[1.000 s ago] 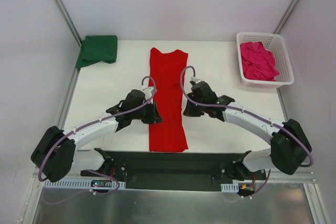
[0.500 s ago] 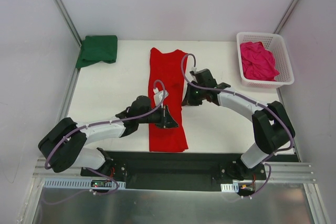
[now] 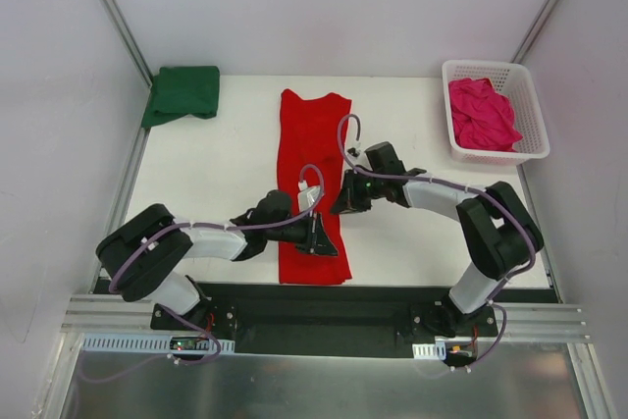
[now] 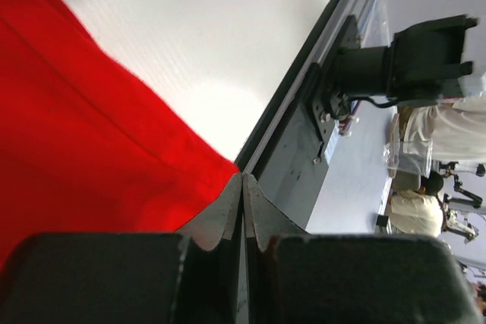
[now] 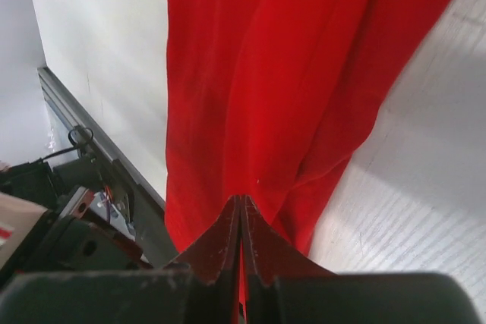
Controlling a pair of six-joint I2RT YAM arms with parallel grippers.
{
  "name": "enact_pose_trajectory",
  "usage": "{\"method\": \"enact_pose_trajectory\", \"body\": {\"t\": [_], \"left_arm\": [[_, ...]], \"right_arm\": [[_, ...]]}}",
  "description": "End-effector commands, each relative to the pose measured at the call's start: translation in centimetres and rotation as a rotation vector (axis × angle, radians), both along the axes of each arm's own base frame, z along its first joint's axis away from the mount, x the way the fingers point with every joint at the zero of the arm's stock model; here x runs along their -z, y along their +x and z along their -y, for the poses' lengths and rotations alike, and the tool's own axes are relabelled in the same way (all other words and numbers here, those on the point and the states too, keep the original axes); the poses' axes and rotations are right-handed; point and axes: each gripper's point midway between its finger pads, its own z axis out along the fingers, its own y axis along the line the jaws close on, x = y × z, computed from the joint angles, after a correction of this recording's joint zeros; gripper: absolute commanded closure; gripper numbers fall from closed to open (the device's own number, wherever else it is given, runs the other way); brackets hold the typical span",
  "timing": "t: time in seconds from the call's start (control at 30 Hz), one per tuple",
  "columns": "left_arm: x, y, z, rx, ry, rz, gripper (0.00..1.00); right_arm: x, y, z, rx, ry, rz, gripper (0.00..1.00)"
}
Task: Fold and stack the t-shirts
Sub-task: Grab the bottom of the folded rectangular tshirt with both arms
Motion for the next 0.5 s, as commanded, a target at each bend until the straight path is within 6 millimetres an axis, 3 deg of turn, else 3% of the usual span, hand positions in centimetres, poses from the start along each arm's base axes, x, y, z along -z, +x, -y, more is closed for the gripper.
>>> {"method": "enact_pose_trajectory", "body": {"t": [0.0, 0.17, 0.47], "left_arm": [[1.6, -0.4, 0.6, 0.027, 0.014, 0.028, 1.00], [4.1, -0.1, 0.6, 0.007, 0.060, 0.011, 1.00], [6.1, 0.7, 1.9, 0.014, 0.073, -0.026, 1.00]], "right_arm": [[0.1, -0.8, -1.0, -0.068, 0.068, -0.006, 0.99], [1.4, -0.8, -1.6, -0.101, 0.076, -0.028, 0.99], [2.4, 0.5, -2.9, -0.112, 0.084, -0.043, 0.98]]}}
